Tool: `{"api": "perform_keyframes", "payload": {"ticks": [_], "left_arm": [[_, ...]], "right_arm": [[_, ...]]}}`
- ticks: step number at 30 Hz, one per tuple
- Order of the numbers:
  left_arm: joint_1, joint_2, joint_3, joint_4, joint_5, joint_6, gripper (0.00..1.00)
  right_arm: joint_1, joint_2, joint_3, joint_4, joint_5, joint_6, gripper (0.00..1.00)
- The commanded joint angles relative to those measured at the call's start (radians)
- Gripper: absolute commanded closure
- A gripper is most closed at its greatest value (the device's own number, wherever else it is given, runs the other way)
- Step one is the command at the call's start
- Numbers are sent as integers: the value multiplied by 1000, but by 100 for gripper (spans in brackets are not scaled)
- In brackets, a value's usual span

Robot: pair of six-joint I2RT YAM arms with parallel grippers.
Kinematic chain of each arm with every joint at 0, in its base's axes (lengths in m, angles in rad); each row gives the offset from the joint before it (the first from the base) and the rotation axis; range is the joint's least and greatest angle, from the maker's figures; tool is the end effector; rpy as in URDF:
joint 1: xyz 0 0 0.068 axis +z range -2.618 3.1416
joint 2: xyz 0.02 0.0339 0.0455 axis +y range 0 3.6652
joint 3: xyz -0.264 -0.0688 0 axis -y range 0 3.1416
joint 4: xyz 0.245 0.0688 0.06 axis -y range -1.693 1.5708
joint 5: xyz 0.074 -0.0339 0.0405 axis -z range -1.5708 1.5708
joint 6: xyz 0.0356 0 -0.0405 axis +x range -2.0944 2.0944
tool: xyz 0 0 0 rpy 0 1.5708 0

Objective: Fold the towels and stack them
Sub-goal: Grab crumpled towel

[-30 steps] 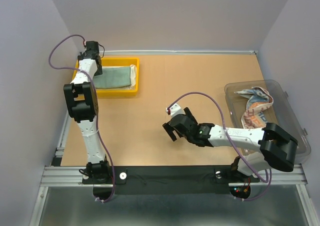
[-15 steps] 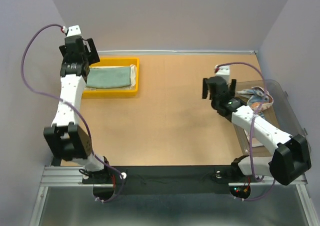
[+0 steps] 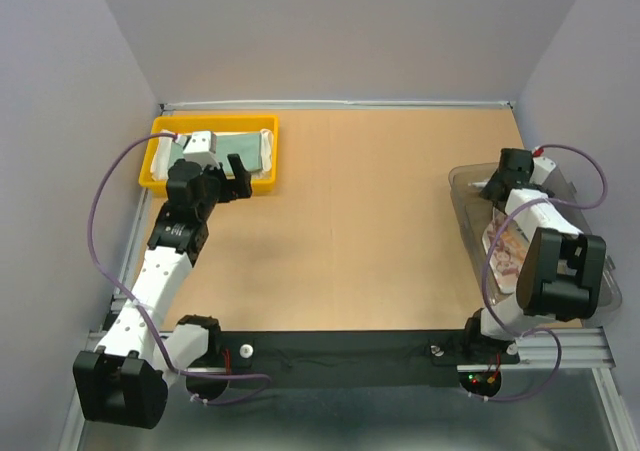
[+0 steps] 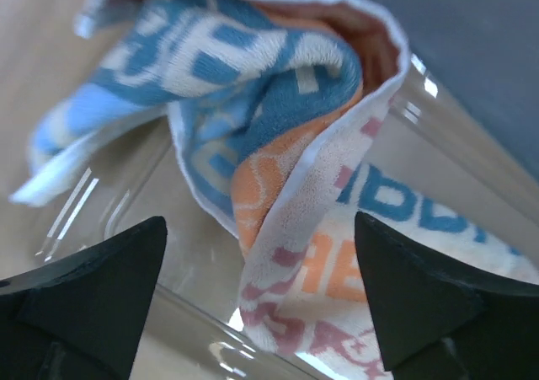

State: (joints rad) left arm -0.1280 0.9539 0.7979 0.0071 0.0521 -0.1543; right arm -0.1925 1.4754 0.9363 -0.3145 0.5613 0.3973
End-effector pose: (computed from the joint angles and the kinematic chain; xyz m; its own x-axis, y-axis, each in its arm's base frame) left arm 0.2249 -0.0308 0.3338 -0.1728 -0.1325 -0.9760 0.1538 0.9751 -0.1596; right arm 0.2951 -0.0768 0.2235 -0.4866 0.4286 -0.7613 0.7522 0.6487 -0.1156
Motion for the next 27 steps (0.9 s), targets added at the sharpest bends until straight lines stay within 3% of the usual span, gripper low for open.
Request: {"api": "perform_keyframes", "payload": {"ticks": [1, 3, 6, 7, 9, 14, 18, 27], "left_arm": [[-36, -36, -39, 45, 3, 13, 1], [-50, -37, -35, 45, -15, 13, 1], [-50, -35, -31, 45, -11, 12, 1], [-50, -37, -32, 45, -12, 12, 1], [-50, -41, -32, 45, -8, 10, 1], [-50, -30, -28, 51, 31, 4, 1], [-48, -18, -26, 54, 51, -1, 1], [-48, -17, -29, 54, 35, 6, 1]], "right_arm": [[-57, 63, 6, 14, -103, 109, 7], [-82, 91, -13, 60, -126, 112, 15], [-104, 109, -27, 86, -147, 107, 42], [-105, 100, -27, 86, -141, 97, 69], [-105, 66, -30, 84, -121, 81, 97], [-99, -102, 2, 69, -188, 23, 100], [-49, -193, 140, 32, -357, -40, 100], [362, -112, 617, -40, -553, -88, 100]]}}
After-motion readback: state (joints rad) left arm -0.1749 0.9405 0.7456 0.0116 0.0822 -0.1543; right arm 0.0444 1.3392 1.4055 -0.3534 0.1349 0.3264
